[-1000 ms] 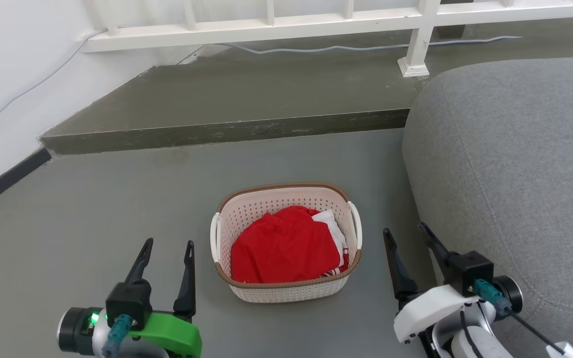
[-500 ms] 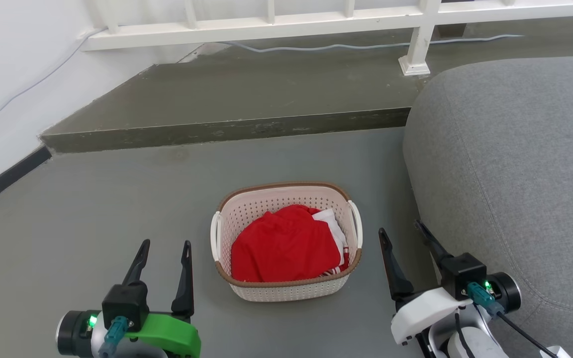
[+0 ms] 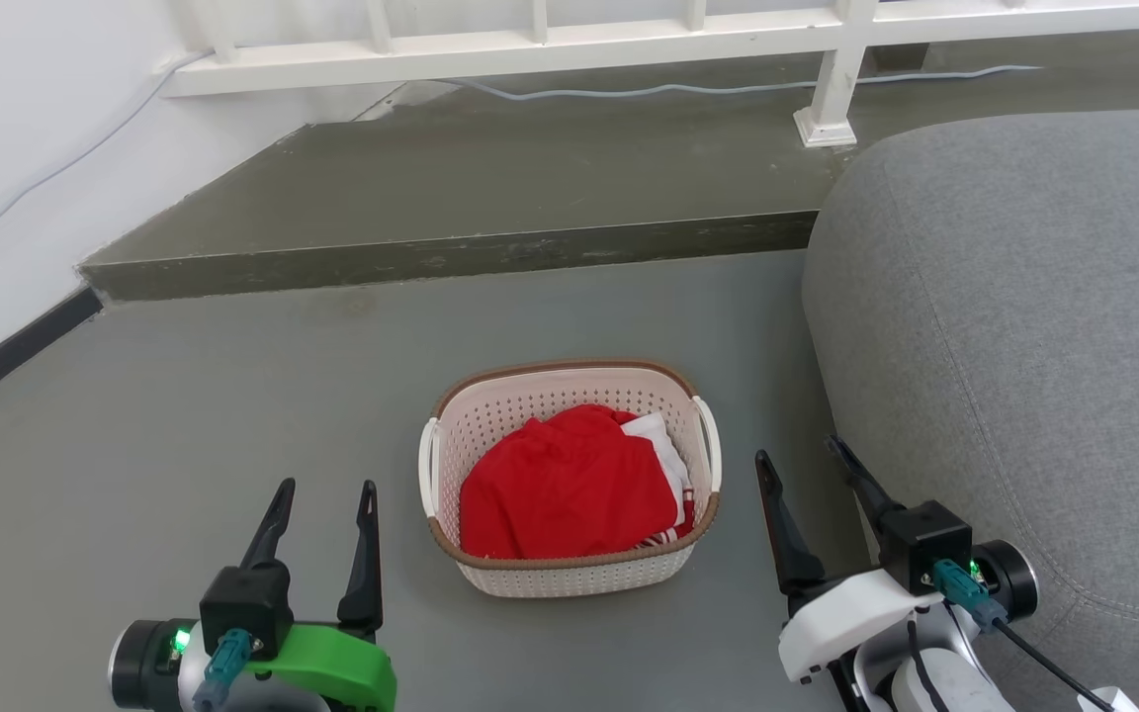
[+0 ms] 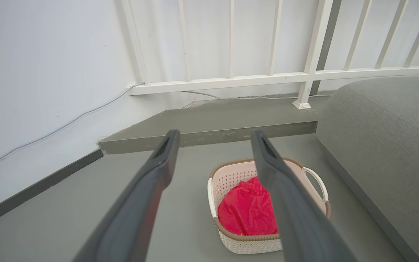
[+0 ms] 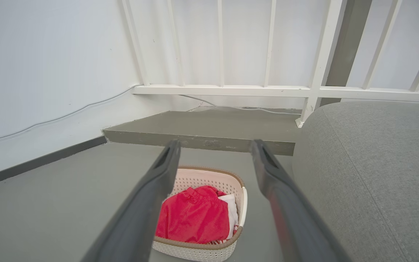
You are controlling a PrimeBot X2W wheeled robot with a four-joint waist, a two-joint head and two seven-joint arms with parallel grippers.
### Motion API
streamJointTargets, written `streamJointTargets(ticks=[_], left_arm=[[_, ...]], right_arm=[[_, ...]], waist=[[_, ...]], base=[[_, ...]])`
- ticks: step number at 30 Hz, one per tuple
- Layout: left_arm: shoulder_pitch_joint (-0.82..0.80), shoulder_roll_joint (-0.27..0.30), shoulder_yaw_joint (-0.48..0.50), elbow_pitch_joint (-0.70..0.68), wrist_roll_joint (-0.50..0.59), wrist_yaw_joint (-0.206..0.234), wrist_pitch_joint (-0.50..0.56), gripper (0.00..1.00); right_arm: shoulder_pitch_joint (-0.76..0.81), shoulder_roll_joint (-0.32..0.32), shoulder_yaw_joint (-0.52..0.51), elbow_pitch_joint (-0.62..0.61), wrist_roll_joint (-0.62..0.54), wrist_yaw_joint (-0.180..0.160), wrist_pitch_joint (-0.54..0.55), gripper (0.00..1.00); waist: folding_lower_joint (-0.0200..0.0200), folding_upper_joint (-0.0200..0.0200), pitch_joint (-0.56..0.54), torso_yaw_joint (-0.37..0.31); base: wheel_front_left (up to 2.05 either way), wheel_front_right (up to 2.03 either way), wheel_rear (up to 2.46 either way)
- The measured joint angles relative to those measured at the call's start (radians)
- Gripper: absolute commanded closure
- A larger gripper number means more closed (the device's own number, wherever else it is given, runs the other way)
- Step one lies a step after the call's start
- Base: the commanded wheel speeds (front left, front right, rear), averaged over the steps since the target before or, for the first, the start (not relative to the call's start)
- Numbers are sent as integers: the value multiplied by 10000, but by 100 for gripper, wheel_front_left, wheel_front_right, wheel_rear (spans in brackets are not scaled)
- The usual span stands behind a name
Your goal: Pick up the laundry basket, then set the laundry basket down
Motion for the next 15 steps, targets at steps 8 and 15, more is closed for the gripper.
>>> streamJointTargets(ticks=[8, 15], left_arm=[[0, -8, 52, 52, 13, -82, 0, 0], [0, -21, 115, 67, 29, -86, 0, 0]], right_arm=[[0, 0, 10, -27, 13, 0, 0, 0], [0, 0, 36, -65, 121, -2, -2, 0]], waist=[[0, 0, 32, 1], [0, 0, 98, 9]], base=[[0, 0, 0], [0, 0, 0]])
